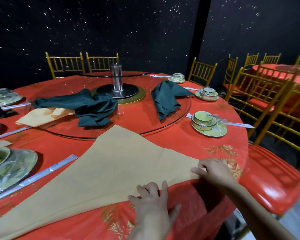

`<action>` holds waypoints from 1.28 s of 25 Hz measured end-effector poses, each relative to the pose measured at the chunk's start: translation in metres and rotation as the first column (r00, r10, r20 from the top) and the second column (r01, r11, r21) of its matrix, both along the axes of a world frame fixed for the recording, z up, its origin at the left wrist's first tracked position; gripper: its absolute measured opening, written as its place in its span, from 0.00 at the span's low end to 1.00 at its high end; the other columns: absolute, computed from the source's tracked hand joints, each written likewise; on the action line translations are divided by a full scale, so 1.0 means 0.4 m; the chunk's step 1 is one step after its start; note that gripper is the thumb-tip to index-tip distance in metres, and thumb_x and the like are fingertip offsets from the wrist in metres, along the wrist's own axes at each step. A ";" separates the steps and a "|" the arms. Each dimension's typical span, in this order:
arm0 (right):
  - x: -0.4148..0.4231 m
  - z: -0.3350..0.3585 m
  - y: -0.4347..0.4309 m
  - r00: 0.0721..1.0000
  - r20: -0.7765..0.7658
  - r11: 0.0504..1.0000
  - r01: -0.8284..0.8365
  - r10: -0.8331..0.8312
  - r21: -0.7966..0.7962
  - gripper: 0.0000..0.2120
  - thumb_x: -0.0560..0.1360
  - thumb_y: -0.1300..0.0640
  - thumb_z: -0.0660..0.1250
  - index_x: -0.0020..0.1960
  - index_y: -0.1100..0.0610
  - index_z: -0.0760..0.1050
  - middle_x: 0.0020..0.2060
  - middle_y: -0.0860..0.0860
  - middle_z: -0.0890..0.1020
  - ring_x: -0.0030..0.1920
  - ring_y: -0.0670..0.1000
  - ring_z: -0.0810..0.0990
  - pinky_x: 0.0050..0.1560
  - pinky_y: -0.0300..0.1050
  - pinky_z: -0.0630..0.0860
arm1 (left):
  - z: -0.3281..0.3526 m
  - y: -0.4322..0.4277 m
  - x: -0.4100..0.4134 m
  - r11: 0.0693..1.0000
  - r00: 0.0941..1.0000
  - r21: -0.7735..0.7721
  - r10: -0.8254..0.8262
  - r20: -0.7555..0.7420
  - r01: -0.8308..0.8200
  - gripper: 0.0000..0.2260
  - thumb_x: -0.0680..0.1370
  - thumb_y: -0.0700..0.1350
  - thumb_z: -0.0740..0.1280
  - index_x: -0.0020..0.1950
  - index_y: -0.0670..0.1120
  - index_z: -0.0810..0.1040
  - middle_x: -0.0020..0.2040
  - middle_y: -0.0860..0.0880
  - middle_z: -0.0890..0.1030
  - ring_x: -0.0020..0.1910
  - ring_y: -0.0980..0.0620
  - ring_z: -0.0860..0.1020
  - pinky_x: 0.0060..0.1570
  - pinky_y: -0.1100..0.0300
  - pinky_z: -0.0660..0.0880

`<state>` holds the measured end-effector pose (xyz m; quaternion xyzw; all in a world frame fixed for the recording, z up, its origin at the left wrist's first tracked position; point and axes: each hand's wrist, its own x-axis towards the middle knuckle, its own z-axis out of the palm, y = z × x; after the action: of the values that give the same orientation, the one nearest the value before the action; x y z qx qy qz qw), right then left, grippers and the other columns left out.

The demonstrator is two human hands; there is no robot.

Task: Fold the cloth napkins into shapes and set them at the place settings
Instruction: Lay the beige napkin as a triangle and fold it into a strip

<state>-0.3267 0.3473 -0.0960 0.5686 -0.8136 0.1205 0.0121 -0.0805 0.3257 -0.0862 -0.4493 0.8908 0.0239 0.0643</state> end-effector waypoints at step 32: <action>0.316 -0.022 0.039 0.865 -0.151 0.852 -0.499 0.479 -0.159 0.22 0.74 0.46 0.55 0.59 0.53 0.79 0.58 0.46 0.80 0.58 0.46 0.79 0.56 0.35 0.72 | -0.070 -0.067 0.369 0.977 0.976 -0.205 -0.094 -0.194 0.054 0.29 0.78 0.66 0.45 0.66 0.54 0.75 0.64 0.53 0.77 0.63 0.45 0.76 0.61 0.42 0.58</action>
<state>-0.2005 0.3628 -0.1046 0.7585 -0.6248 0.1673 0.0789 0.0670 0.2989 -0.1143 -0.4150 0.9068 -0.0217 -0.0712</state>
